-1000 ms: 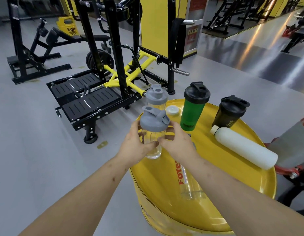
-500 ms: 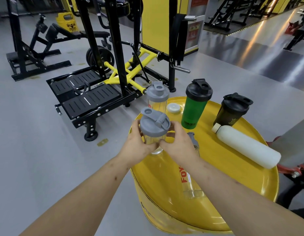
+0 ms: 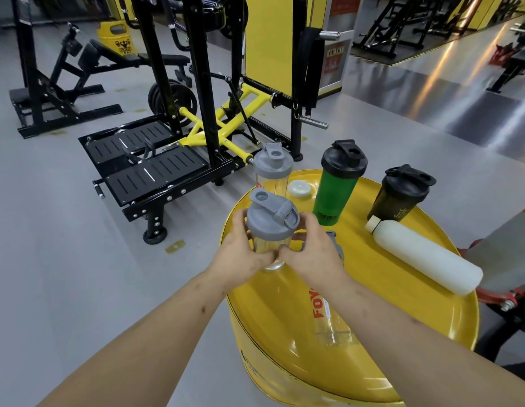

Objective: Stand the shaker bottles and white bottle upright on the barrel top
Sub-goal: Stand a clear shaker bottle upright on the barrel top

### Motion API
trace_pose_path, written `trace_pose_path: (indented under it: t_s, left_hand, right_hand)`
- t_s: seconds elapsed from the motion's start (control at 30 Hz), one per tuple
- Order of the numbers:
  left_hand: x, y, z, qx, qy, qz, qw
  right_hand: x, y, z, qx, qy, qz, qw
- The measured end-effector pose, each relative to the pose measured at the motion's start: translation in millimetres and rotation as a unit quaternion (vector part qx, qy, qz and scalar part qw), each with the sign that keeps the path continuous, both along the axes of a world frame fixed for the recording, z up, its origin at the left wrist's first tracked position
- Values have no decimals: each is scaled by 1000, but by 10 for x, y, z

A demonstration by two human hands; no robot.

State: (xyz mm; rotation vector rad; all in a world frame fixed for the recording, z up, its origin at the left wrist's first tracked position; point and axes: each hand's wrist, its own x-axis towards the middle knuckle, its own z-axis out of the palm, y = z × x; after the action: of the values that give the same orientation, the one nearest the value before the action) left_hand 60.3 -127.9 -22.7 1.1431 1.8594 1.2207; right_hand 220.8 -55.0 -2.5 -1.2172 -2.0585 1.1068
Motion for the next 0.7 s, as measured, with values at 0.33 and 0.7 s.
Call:
trace_pose_path:
  t_s: [0.33, 0.7]
  left_hand:
    - [2, -83, 23, -26, 17, -14, 999]
    - [152, -294, 10, -175, 141, 10, 974]
  right_hand:
    - [30, -7, 51, -4, -22, 2, 1000]
    - [381, 21, 178, 47, -88, -56, 993]
